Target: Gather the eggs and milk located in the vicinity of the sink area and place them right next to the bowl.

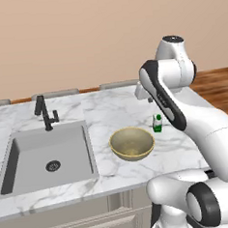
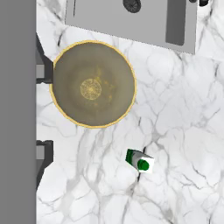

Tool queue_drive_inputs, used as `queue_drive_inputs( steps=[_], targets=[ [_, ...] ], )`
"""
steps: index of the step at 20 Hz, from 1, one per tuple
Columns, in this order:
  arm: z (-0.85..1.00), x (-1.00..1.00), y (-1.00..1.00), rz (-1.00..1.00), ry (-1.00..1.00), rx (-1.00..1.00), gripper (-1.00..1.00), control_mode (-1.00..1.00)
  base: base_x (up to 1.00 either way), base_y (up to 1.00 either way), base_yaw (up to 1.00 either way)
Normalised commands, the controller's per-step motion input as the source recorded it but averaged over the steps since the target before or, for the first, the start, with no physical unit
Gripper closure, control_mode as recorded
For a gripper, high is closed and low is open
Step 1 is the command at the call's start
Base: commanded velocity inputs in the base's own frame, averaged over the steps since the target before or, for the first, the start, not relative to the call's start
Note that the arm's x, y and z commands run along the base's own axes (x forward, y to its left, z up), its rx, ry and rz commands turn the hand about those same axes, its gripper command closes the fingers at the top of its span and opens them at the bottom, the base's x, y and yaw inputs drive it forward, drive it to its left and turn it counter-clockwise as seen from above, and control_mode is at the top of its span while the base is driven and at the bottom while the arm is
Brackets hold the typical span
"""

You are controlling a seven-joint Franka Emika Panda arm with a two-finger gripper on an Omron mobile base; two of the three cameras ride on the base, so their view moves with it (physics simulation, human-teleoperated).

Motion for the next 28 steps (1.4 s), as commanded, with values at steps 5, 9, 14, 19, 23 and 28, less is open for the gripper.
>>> queue_drive_inputs(
  steps=[5,9,14,19,23,28],
  targets=[
    [0.0,0.24,-0.01,0.0,-0.01,0.0,-1.0,-1.0,0.0,0.0,0.0],
    [0.0,0.3,-0.05,0.0,0.0,0.0,-1.0,-1.0,0.0,0.0,0.0],
    [0.0,0.5,-0.01,0.0,0.0,0.0,-1.0,-1.0,0.0,0.0,0.0],
    [-0.14,0.86,-0.66,-0.07,0.0,0.0,-1.0,-1.0,0.0,0.0,0.0],
    [-0.24,0.87,-0.51,-0.08,0.01,-0.07,-1.0,-1.0,0.0,0.0,0.0],
    [-0.06,0.27,-0.38,-0.14,0.12,-0.01,-1.0,-1.0,0.0,0.0,0.0]
  ],
)
